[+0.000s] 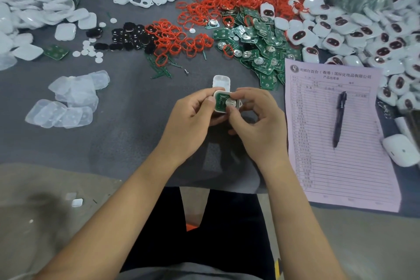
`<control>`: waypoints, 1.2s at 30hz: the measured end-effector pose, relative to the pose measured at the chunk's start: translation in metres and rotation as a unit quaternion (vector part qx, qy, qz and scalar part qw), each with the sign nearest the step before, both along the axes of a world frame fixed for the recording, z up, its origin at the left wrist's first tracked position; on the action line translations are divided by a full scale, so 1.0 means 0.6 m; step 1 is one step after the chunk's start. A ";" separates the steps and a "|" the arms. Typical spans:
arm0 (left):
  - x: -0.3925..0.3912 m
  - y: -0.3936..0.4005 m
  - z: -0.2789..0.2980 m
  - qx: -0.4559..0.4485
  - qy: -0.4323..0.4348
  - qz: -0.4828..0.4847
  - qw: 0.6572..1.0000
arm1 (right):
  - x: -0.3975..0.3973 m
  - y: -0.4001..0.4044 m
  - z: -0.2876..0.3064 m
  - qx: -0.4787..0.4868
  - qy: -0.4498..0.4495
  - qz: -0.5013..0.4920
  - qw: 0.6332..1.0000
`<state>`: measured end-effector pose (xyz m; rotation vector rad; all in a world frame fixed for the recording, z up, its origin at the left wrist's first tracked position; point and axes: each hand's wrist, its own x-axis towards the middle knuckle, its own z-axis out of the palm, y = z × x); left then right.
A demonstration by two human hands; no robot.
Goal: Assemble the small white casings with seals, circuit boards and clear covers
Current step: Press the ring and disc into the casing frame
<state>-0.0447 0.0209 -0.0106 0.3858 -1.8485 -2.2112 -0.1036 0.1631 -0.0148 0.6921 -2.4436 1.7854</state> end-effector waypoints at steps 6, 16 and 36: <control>-0.001 0.000 -0.002 -0.002 -0.001 0.000 1.000 | 0.000 0.000 0.001 -0.001 -0.002 0.001 1.000; -0.006 0.004 0.000 0.008 -0.017 0.034 0.999 | 0.003 0.000 0.004 -0.018 -0.026 -0.005 0.999; -0.003 -0.010 -0.005 -0.005 -0.015 -0.035 0.999 | -0.017 0.004 0.013 -0.008 -0.146 0.006 0.989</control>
